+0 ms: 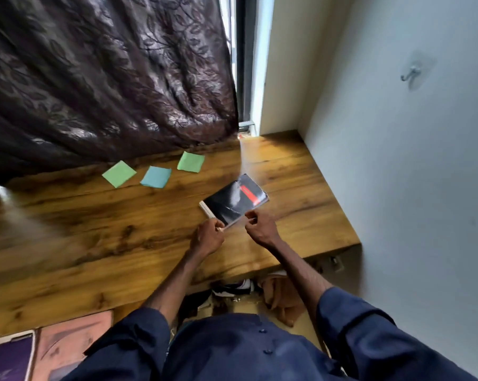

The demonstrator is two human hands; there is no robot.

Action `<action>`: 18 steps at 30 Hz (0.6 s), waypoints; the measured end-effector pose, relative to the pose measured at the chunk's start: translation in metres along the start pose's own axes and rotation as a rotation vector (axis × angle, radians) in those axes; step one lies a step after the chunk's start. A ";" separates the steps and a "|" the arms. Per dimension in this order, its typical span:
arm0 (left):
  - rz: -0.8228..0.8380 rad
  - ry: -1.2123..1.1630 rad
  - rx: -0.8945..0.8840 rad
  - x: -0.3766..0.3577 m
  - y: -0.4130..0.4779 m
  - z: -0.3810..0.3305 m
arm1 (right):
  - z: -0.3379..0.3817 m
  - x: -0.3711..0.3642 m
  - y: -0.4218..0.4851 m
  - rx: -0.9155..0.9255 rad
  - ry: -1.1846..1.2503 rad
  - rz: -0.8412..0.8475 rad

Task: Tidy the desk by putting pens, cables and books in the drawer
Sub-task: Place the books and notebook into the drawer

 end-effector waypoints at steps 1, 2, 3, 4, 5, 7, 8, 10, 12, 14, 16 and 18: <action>0.003 0.016 0.003 0.008 0.010 0.007 | 0.008 -0.008 0.008 -0.021 -0.026 0.032; 0.007 0.031 0.007 0.014 0.019 0.012 | 0.016 -0.015 0.014 -0.038 -0.058 0.067; 0.011 0.045 0.010 0.019 0.027 0.016 | 0.020 -0.020 0.020 -0.048 -0.092 0.097; 0.005 0.060 0.008 0.025 0.038 0.021 | 0.026 -0.028 0.030 -0.056 -0.127 0.122; -0.005 0.076 0.000 0.030 0.048 0.024 | 0.031 -0.035 0.038 -0.060 -0.159 0.140; -0.014 0.113 -0.028 0.035 0.070 0.032 | 0.037 -0.048 0.052 -0.056 -0.208 0.165; -0.001 0.139 -0.044 0.035 0.079 0.034 | 0.038 -0.054 0.056 -0.056 -0.245 0.186; 0.047 0.188 -0.041 0.033 0.099 0.039 | 0.035 -0.068 0.067 -0.039 -0.358 0.224; 0.106 0.240 0.008 0.031 0.112 0.039 | 0.037 -0.074 0.074 0.014 -0.464 0.221; 0.158 0.269 0.029 0.026 0.120 0.036 | 0.039 -0.076 0.078 0.029 -0.511 0.209; 0.183 0.220 0.047 0.022 0.127 0.033 | 0.037 -0.077 0.082 0.048 -0.544 0.190; 0.189 0.108 0.116 0.023 0.132 0.036 | 0.032 -0.077 0.081 0.064 -0.545 0.172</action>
Point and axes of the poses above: each hand's wrist, its own y-axis towards the middle knuckle, its own x-axis out of the back of the hand, z = x × y, the point moved 2 cm from there along y, towards the middle knuckle, and after that the axes turned 3 degrees about -x, right-handed, at the moved point
